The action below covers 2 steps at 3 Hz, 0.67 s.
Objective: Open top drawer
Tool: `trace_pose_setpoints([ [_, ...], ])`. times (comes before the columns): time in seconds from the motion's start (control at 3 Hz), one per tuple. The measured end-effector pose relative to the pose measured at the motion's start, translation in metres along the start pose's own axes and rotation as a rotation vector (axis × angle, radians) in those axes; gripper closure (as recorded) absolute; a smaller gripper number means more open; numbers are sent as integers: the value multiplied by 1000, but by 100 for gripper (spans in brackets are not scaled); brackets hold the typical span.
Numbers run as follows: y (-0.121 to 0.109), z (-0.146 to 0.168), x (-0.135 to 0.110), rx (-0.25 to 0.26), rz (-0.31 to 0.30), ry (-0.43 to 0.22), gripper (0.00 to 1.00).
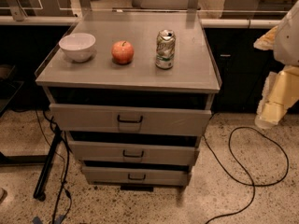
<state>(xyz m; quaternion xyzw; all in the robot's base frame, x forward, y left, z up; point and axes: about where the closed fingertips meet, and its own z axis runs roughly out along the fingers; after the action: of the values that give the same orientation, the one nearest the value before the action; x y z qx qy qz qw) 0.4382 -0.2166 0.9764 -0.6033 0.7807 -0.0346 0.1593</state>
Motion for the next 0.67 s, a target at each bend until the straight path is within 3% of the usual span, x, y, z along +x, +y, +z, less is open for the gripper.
trace_pose_setpoints([
  [0.67,8,5,-2,13,-10,8,0],
])
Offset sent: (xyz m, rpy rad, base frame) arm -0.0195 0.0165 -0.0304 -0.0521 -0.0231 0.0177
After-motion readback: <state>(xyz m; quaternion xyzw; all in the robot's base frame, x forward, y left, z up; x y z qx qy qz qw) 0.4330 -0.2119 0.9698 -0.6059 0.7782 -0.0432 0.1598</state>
